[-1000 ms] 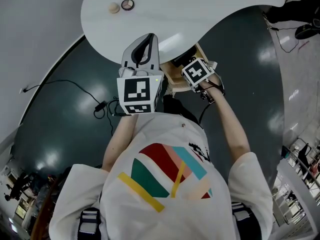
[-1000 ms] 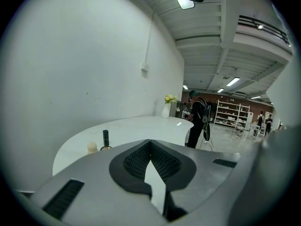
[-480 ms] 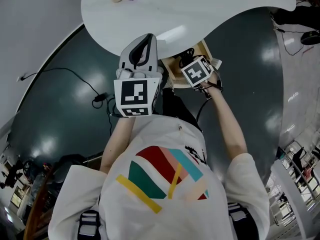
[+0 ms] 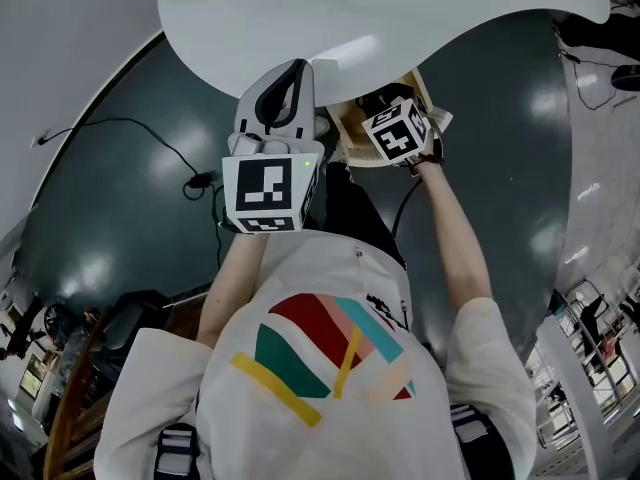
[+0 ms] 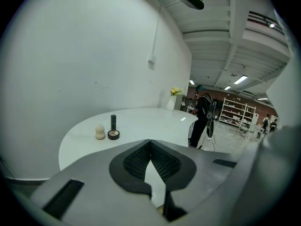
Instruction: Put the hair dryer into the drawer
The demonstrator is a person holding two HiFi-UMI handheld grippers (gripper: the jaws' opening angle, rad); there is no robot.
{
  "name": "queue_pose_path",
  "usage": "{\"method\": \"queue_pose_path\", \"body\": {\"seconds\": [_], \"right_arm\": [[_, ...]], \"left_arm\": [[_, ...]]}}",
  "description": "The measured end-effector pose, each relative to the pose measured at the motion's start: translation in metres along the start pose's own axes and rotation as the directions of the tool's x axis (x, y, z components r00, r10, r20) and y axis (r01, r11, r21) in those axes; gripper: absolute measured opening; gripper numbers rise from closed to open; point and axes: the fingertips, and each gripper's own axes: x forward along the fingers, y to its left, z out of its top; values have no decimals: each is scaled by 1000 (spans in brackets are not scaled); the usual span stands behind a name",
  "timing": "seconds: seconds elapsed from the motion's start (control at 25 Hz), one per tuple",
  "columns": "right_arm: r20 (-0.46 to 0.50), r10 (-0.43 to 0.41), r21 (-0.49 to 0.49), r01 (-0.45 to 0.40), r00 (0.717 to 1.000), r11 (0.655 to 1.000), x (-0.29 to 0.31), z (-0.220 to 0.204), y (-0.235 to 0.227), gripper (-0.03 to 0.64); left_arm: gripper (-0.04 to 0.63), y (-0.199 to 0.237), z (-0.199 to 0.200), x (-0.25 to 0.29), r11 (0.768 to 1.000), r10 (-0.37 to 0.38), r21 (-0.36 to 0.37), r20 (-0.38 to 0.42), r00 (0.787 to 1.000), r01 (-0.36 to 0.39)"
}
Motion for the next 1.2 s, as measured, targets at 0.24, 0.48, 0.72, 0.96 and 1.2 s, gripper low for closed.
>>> {"method": "queue_pose_path", "body": {"seconds": [0.24, 0.48, 0.72, 0.96, 1.2], "right_arm": [[83, -9, -27, 12, 996, 1000, 18, 7, 8, 221], [121, -14, 28, 11, 993, 1000, 36, 11, -2, 221], [146, -14, 56, 6, 989, 998, 57, 15, -19, 221], [172, -9, 85, -6, 985, 996, 79, 13, -13, 221], [149, 8, 115, -25, 989, 993, 99, 2, -14, 221]], "left_arm": [[16, 1, -13, 1, 1000, -6, -1, -20, 1000, 6], [16, -1, -22, 8, 1000, 1, 1, -37, 999, -1], [15, 0, -29, 17, 1000, 19, 0, -47, 999, -19], [15, 5, -47, 15, 1000, 31, 7, -82, 996, -30], [15, 1, -55, 25, 999, 38, 0, -89, 995, -38]]}}
